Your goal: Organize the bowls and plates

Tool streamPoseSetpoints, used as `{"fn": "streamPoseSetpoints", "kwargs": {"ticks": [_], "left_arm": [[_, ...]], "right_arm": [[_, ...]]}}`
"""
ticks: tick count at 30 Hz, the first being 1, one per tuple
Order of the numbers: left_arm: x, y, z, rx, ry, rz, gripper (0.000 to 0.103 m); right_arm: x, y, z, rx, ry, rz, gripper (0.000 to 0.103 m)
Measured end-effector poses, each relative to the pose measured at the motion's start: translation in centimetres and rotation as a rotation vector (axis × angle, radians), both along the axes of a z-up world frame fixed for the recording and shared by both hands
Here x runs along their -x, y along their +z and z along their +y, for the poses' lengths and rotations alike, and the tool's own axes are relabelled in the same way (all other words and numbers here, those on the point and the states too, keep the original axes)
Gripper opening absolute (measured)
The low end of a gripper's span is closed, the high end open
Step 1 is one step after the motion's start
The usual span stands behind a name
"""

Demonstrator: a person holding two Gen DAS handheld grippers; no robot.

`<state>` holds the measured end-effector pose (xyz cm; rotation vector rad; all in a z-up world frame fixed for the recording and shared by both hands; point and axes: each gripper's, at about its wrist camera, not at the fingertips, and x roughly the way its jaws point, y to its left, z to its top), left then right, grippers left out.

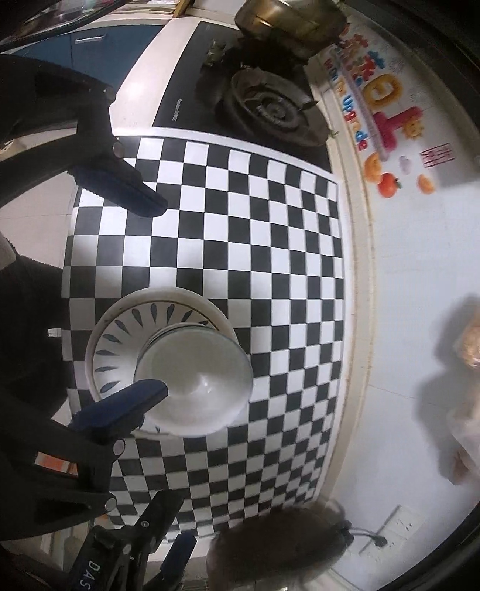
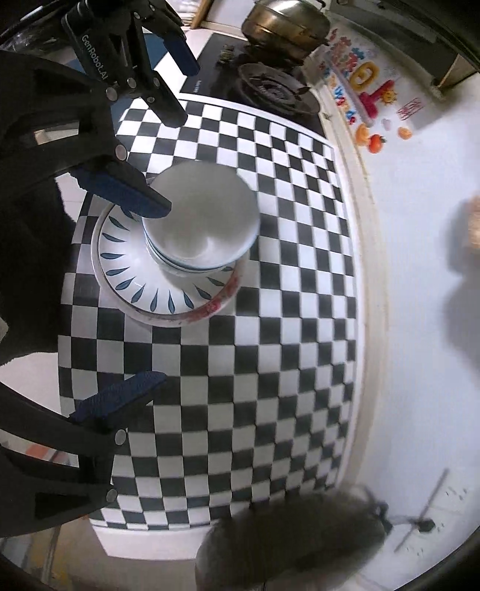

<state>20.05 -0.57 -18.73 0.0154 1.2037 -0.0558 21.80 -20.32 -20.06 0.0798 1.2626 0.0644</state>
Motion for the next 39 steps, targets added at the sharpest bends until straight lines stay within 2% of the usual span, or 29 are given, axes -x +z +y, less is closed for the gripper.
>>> {"fn": "streamPoseSetpoints", "kwargs": {"ticks": [8,18,25,39], "left_arm": [[3.3,5.9,-0.4,-0.002,-0.023,-0.118,0.090],[8.9,11.8,-1.5,0.011,0.014,-0.277,0.090],[14.2,14.6,-2.4,-0.015,0.031,-0.362,0.090],[21.3,18.2,-2.4,-0.023,0.051,-0.428,0.090]], "right_arm": [[4.1,6.8,0.1,0.017,-0.038,-0.146,0.087],[10.7,14.6,-0.9,0.051,-0.046,-0.331,0.087],[16.5,17.4,-1.2,0.073,-0.026,-0.398,0.087],[24.5,21.7,-1.1,0.096,-0.015,-0.469,0.087]]}}
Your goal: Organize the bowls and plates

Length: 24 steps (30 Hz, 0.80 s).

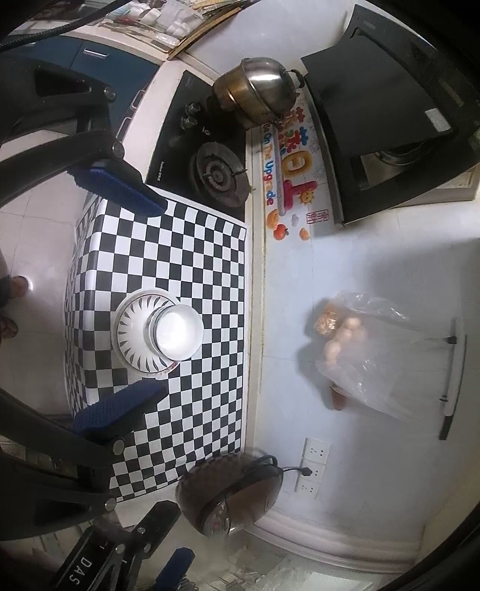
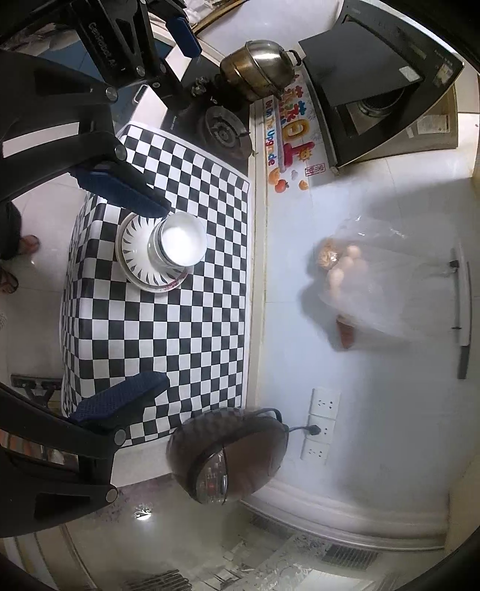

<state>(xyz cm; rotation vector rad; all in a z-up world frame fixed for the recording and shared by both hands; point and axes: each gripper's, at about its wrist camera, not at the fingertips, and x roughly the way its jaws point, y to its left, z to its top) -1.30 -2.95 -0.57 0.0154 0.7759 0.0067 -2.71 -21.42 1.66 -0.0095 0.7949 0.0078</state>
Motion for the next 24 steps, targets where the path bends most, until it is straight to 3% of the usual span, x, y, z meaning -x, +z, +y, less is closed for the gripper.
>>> {"fn": "streamPoseSetpoints", "kwargs": {"ticks": [24], "left_arm": [[4.2,1.3,2.2,0.007,-0.048,-0.038,0.090]], "right_arm": [[5.9,2.1,3.1,0.025,-0.071,-0.052,0.088]]}}
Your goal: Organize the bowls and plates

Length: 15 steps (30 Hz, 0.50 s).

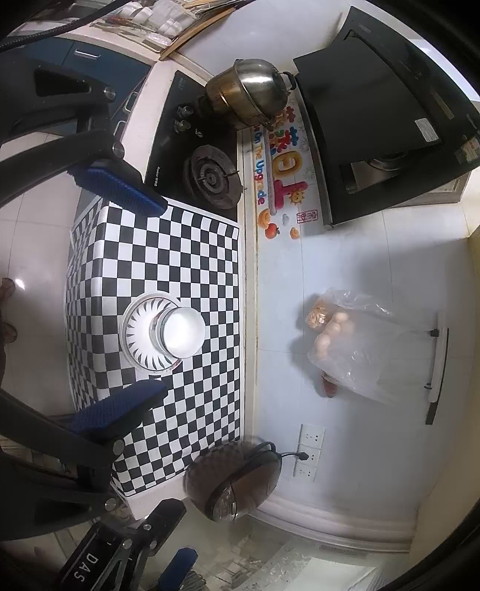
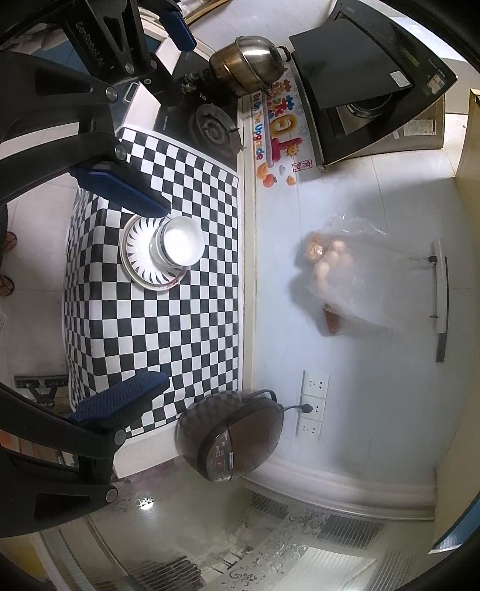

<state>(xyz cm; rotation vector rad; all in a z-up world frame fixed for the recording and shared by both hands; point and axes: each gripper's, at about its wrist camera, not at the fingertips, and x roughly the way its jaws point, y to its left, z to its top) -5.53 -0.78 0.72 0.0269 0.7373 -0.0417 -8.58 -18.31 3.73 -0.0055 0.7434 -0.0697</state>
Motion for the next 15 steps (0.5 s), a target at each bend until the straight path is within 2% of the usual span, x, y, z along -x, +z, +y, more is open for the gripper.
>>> {"fn": "streamPoseSetpoints", "kwargs": {"ticks": [15], "left_arm": [[0.73,0.19,0.18,0.001,0.010,-0.005,0.090]], "right_arm": [[0.77,0.38,0.67,0.003,-0.005,-0.012,0.087]]}}
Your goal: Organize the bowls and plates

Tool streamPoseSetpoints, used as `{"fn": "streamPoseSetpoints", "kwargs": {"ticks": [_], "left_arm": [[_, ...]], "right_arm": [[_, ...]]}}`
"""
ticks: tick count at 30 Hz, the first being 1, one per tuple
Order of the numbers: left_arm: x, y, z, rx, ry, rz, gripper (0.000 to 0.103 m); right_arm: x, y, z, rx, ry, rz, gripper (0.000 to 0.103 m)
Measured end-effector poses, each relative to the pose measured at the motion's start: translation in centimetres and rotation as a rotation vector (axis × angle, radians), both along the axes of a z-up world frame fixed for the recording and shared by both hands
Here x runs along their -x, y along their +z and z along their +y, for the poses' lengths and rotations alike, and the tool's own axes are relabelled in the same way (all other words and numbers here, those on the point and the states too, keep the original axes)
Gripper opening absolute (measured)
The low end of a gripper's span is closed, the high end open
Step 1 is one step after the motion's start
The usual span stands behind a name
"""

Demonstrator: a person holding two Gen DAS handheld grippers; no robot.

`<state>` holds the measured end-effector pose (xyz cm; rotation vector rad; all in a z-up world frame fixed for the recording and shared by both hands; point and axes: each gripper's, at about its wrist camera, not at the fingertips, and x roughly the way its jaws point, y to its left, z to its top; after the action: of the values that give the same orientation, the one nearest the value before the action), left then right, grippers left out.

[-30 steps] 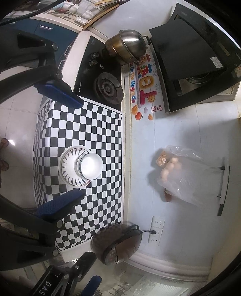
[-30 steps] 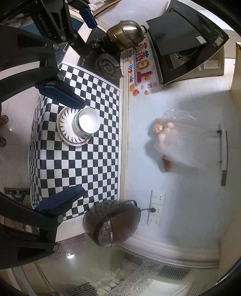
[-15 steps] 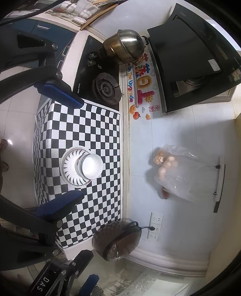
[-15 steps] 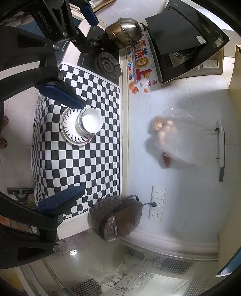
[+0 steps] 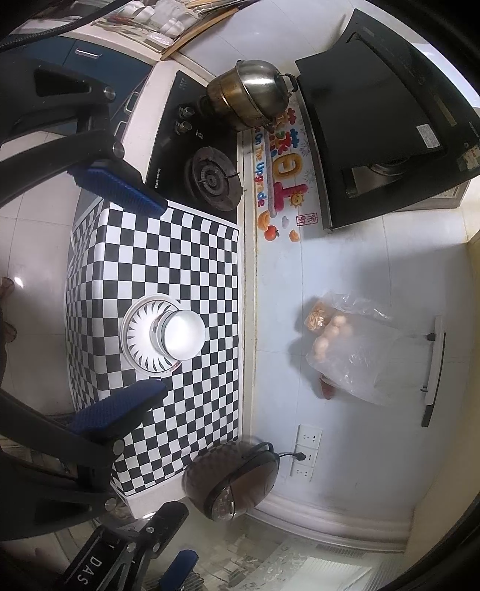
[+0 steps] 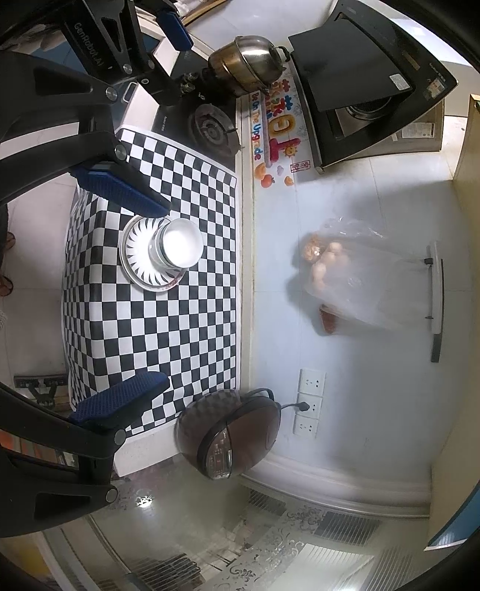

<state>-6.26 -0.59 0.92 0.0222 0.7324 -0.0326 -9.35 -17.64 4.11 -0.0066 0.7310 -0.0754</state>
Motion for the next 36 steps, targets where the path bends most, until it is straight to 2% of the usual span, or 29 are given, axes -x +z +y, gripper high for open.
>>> {"fn": "streamPoseSetpoints", "kwargs": {"ticks": [36], "left_arm": [[1.8,1.1,-0.1,0.015,0.033,-0.002,0.090]], "right_arm": [[0.1,0.4,0.5,0.001,0.015,0.014,0.087]]}}
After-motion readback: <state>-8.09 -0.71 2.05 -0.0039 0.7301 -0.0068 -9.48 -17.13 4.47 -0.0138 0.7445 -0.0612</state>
